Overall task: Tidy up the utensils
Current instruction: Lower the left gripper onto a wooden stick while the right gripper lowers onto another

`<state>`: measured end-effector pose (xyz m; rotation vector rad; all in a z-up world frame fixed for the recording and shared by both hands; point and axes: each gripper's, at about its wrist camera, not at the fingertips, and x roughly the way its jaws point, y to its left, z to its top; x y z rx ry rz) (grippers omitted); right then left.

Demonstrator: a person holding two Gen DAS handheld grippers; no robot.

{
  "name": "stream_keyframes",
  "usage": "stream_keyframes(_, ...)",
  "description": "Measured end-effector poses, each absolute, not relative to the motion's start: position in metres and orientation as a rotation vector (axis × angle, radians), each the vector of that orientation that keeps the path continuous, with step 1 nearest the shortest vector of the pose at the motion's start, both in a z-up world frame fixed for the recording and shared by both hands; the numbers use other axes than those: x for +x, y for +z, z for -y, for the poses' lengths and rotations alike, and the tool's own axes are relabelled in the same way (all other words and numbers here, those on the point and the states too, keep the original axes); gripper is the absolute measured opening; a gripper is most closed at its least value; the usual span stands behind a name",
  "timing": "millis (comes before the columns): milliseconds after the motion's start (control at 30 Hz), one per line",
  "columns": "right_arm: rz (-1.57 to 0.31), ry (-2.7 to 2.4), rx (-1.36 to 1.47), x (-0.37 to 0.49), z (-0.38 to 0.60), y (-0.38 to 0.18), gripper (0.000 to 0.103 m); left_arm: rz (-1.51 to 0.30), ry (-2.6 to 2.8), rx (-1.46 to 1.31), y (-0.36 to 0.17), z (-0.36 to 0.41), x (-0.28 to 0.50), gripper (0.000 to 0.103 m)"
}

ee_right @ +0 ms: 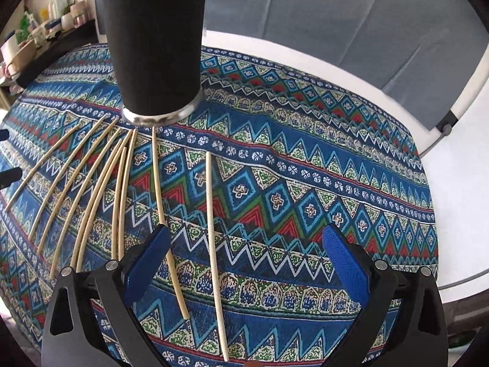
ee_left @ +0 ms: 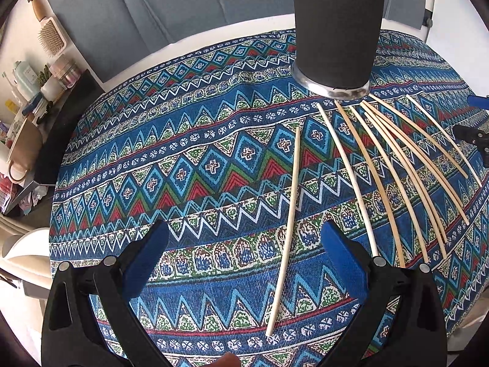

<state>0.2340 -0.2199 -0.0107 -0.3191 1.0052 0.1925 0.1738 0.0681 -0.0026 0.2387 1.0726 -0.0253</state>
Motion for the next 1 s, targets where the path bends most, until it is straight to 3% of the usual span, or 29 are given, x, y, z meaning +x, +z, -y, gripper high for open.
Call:
stream_keyframes(500,-1.24,0.307,-0.218,0.27,0.231,-0.046,0.096,-1.182,-0.108,0.342,-0.028,-0.057,0.218,0.098)
stream_keyframes(733,-1.218,0.336,-0.224,0.263,0.235,-0.049,0.097,-1.278,-0.196,0.164,-0.038,-0.081,0.241,0.099)
stream_keyframes(1000,-1.196,0.351,-0.24,0.264,0.236,-0.045,0.092,-1.258,-0.233,0.198,-0.04,-0.08,0.237,0.099)
